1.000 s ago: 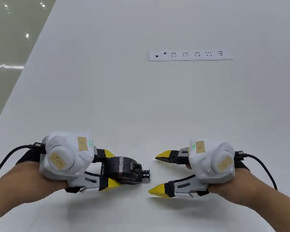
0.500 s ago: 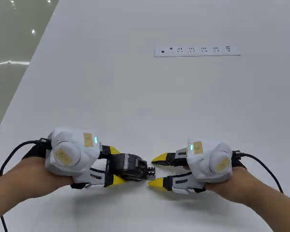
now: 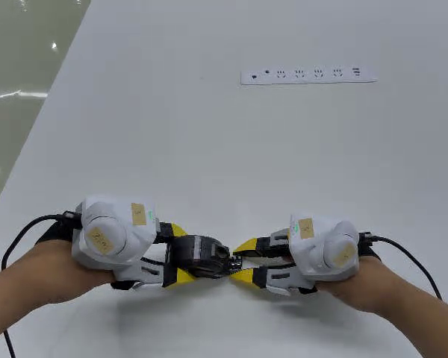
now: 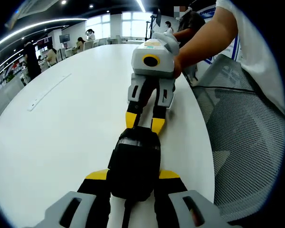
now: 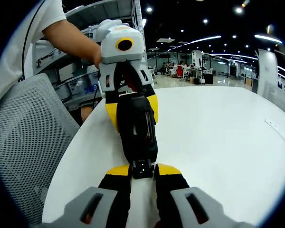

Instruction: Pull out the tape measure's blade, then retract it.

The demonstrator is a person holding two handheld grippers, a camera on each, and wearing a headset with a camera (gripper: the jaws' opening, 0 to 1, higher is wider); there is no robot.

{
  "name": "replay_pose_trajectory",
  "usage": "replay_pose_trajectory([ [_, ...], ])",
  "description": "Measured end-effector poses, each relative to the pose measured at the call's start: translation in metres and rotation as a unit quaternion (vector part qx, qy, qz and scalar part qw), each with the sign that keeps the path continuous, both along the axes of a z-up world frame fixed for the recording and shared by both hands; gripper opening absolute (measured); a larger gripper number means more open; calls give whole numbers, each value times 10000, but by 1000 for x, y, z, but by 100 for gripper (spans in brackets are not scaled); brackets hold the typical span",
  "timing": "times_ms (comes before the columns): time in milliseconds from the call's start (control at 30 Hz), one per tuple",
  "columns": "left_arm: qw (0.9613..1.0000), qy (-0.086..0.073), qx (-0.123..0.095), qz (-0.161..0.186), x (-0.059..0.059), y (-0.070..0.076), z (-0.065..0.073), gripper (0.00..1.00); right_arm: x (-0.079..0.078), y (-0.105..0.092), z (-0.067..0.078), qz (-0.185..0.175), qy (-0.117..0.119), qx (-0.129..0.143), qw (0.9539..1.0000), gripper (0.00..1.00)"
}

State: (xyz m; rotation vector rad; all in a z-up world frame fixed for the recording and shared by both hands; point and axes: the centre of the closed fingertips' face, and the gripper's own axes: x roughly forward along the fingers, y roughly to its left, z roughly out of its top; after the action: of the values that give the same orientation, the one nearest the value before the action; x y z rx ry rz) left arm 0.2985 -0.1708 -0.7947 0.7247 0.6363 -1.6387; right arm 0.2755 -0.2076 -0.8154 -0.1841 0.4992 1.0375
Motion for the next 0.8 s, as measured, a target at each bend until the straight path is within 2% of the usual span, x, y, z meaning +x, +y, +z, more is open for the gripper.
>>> replay_pose_trajectory([
  [167, 10000, -10, 7, -19, 0, 0, 0, 32, 0, 1, -1, 92, -101, -46, 9999, 15],
  [367, 10000, 11, -4, -20, 1, 0, 0, 32, 0, 2, 0, 112, -91, -37, 9999, 15],
  [500, 10000, -23, 27, -50, 1, 0, 0, 32, 0, 2, -1, 156, -131, -65, 9998, 14],
  [633, 10000, -25, 61, -53, 1, 0, 0, 32, 0, 1, -1, 64, -44, 5, 10000, 14],
  [733, 9998, -98, 128, -141, 1, 0, -1, 31, -1, 1, -1, 120, -123, -73, 9998, 13],
  [800, 9998, -91, 127, -156, 1, 1, -1, 31, -1, 2, -1, 145, -134, -106, 9997, 13],
])
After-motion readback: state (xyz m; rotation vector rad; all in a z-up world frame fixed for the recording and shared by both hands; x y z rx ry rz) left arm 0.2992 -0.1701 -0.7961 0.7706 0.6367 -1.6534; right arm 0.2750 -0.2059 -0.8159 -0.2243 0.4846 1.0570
